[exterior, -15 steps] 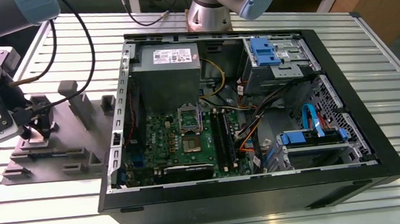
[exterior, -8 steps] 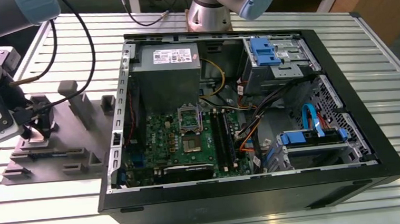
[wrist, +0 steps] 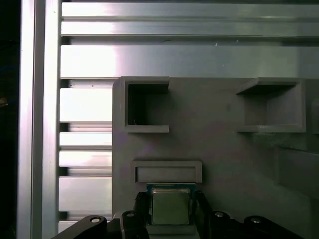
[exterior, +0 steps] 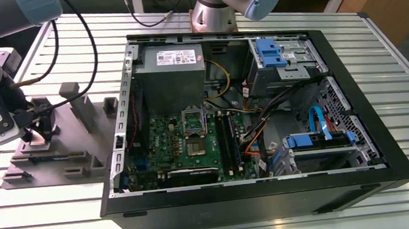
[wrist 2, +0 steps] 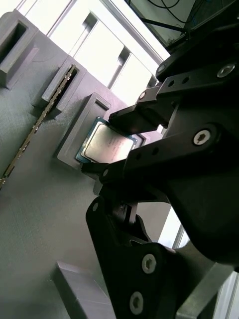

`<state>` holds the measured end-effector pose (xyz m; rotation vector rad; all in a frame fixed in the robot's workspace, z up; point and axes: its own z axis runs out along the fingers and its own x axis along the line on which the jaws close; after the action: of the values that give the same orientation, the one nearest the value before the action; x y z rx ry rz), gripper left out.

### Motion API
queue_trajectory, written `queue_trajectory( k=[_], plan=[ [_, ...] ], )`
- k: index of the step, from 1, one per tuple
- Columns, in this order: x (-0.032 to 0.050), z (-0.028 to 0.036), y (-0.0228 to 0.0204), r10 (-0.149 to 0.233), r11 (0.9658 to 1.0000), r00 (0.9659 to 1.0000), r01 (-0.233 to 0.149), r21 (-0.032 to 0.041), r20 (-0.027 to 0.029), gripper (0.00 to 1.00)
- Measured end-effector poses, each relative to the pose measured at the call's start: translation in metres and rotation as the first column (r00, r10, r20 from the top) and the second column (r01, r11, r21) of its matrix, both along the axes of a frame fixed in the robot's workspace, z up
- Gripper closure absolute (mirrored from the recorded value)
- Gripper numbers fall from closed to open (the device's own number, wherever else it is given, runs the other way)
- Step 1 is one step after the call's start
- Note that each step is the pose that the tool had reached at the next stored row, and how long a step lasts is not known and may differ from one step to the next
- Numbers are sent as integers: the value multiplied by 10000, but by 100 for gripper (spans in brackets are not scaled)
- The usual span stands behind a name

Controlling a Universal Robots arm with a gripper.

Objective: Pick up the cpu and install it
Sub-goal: 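Pick up the cpu and move it towards the insertion slot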

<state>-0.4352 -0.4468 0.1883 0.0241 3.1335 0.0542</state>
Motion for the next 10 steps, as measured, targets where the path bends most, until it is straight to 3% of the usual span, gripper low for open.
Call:
queue_trajectory(
  k=[4,5,10],
  plan=[
    [0,-2,0,0,10000,10000,0,2,2,52],
    [0,-2,0,0,10000,10000,0,1,2,46],
    [0,-2,0,-1,10000,10000,1,0,0,46]
  ],
)
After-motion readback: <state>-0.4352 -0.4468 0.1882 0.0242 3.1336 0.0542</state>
